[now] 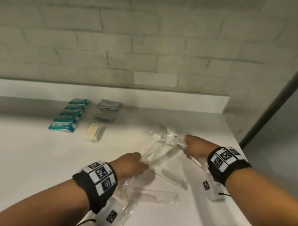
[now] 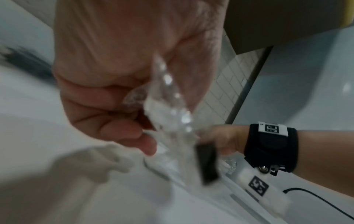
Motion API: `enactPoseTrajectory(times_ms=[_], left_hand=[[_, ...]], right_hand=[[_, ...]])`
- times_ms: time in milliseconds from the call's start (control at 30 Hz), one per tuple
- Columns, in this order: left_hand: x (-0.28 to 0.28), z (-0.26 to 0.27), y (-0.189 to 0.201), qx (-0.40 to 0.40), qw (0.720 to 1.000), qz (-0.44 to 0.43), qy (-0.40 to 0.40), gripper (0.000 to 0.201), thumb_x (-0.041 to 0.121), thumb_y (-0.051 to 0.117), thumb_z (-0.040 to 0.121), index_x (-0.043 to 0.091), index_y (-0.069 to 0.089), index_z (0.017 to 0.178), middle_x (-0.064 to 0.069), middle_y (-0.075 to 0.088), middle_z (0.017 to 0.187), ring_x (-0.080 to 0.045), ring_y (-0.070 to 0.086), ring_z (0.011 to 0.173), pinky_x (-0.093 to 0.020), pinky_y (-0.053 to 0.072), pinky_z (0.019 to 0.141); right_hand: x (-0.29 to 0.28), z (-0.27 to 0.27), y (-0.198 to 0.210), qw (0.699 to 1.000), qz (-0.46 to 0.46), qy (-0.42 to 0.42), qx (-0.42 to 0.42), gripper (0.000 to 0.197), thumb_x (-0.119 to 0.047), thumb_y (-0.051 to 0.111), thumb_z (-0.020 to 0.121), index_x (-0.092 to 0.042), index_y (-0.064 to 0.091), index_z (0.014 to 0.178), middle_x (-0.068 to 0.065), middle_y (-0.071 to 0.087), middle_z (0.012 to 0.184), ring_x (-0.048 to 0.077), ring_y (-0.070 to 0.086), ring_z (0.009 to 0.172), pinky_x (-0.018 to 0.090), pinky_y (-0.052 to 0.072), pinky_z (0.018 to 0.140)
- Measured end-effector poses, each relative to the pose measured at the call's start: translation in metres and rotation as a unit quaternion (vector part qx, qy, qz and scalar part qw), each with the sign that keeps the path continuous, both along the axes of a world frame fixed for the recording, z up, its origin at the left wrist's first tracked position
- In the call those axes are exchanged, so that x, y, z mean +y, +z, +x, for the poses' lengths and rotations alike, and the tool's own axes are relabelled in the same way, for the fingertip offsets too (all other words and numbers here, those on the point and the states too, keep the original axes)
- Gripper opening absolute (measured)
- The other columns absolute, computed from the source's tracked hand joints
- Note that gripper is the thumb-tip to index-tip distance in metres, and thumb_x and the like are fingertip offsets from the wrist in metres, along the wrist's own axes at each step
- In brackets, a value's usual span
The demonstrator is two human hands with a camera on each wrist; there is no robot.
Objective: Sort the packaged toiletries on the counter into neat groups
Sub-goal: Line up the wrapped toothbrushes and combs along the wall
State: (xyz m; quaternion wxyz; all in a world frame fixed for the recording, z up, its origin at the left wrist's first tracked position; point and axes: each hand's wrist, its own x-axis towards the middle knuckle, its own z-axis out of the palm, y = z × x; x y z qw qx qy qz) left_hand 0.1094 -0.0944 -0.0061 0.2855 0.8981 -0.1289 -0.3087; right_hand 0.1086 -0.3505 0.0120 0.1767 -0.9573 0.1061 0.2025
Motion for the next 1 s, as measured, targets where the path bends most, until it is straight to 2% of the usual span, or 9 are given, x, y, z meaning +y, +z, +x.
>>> enactPoseTrajectory(times_ms=[100, 167, 233, 300, 467, 667, 767, 867, 1000], left_hand=[[-0.008, 0.033, 0.010, -0.053, 0.996, -0.047, 0.063, 0.030, 0.040, 0.062, 0.086, 0.014, 0.052, 0.097, -0.004, 0.064, 0.089, -0.020, 0.061, 0.074, -0.028, 0.046, 0.062], [-0.010, 0.059, 0.015, -0.078, 0.993, -0.046, 0.079, 0.044, 0.043, 0.067, 0.082, 0.012, 0.050, 0.109, -0.005, 0.063, 0.096, -0.021, 0.062, 0.080, -0.029, 0.048, 0.067], [-0.006, 0.084, 0.011, -0.081, 0.993, -0.020, 0.080, 0.075, 0.047, 0.073, 0.076, 0.013, 0.039, 0.134, -0.009, 0.056, 0.125, -0.023, 0.060, 0.107, -0.030, 0.049, 0.086], [0.002, 0.100, 0.004, -0.071, 0.996, 0.015, 0.059, 0.098, 0.047, 0.076, 0.073, 0.016, 0.020, 0.147, -0.010, 0.044, 0.144, -0.024, 0.050, 0.127, -0.033, 0.042, 0.103], [0.014, 0.105, -0.016, -0.069, 0.997, 0.039, 0.021, 0.115, 0.042, 0.080, 0.066, 0.028, 0.006, 0.152, -0.009, 0.041, 0.148, -0.024, 0.046, 0.132, -0.037, 0.040, 0.107], [0.008, 0.085, -0.016, -0.147, 0.985, 0.090, -0.013, 0.108, 0.047, 0.080, 0.060, 0.027, 0.018, 0.146, -0.007, 0.043, 0.141, -0.025, 0.047, 0.125, -0.036, 0.043, 0.101], [0.005, 0.074, -0.017, -0.175, 0.975, 0.132, -0.038, 0.102, 0.050, 0.078, 0.064, 0.027, 0.023, 0.146, -0.012, 0.016, 0.152, -0.029, 0.038, 0.133, -0.035, 0.038, 0.107], [0.004, 0.068, -0.017, -0.168, 0.975, 0.135, -0.053, 0.078, 0.039, 0.075, 0.072, 0.033, 0.037, 0.140, -0.009, -0.007, 0.158, -0.030, 0.036, 0.136, -0.035, 0.037, 0.109], [0.006, 0.063, -0.018, -0.167, 0.978, 0.114, -0.056, 0.056, 0.028, 0.071, 0.078, 0.033, 0.050, 0.130, -0.008, 0.003, 0.156, -0.030, 0.039, 0.133, -0.033, 0.038, 0.106]], right_hand=[[-0.002, 0.032, 0.004, 0.995, 0.068, -0.069, -0.039, 0.040, -0.014, 0.061, 0.082, -0.008, 0.045, 0.118, 0.007, 0.060, 0.099, 0.017, 0.058, 0.078, 0.025, 0.043, 0.058], [-0.007, 0.049, 0.005, 0.990, 0.077, -0.107, -0.048, 0.056, -0.020, 0.070, 0.078, -0.010, 0.043, 0.126, 0.011, 0.060, 0.112, 0.025, 0.061, 0.094, 0.032, 0.052, 0.072], [-0.009, 0.058, 0.003, 0.986, 0.028, -0.140, -0.086, 0.068, -0.026, 0.071, 0.077, -0.016, 0.039, 0.136, 0.013, 0.050, 0.126, 0.032, 0.054, 0.112, 0.040, 0.049, 0.091], [-0.006, 0.064, 0.001, 0.978, 0.003, -0.153, -0.145, 0.061, -0.024, 0.062, 0.080, -0.020, 0.040, 0.137, 0.013, 0.047, 0.128, 0.034, 0.052, 0.114, 0.041, 0.048, 0.093], [0.043, 0.069, -0.011, 0.992, -0.004, 0.021, -0.122, 0.049, -0.018, 0.048, 0.088, -0.025, 0.047, 0.137, 0.012, 0.052, 0.132, 0.032, 0.057, 0.112, 0.037, 0.049, 0.092], [0.115, 0.085, -0.014, 0.983, -0.014, 0.157, -0.098, 0.071, -0.007, 0.042, 0.091, -0.038, 0.019, 0.151, 0.004, 0.017, 0.159, 0.031, 0.033, 0.138, 0.041, 0.040, 0.107], [0.124, 0.082, -0.010, 0.982, -0.040, 0.181, -0.046, 0.065, -0.002, 0.043, 0.089, -0.036, 0.035, 0.144, 0.001, -0.001, 0.162, 0.031, 0.024, 0.142, 0.041, 0.037, 0.109], [0.115, 0.077, -0.015, 0.986, -0.039, 0.141, -0.074, 0.047, -0.003, 0.046, 0.088, -0.027, 0.054, 0.127, 0.004, 0.014, 0.159, 0.030, 0.035, 0.135, 0.037, 0.040, 0.106], [0.092, 0.070, -0.012, 0.994, -0.018, 0.062, -0.089, 0.039, -0.001, 0.045, 0.089, -0.018, 0.060, 0.120, 0.010, 0.032, 0.147, 0.032, 0.052, 0.119, 0.035, 0.045, 0.099]])
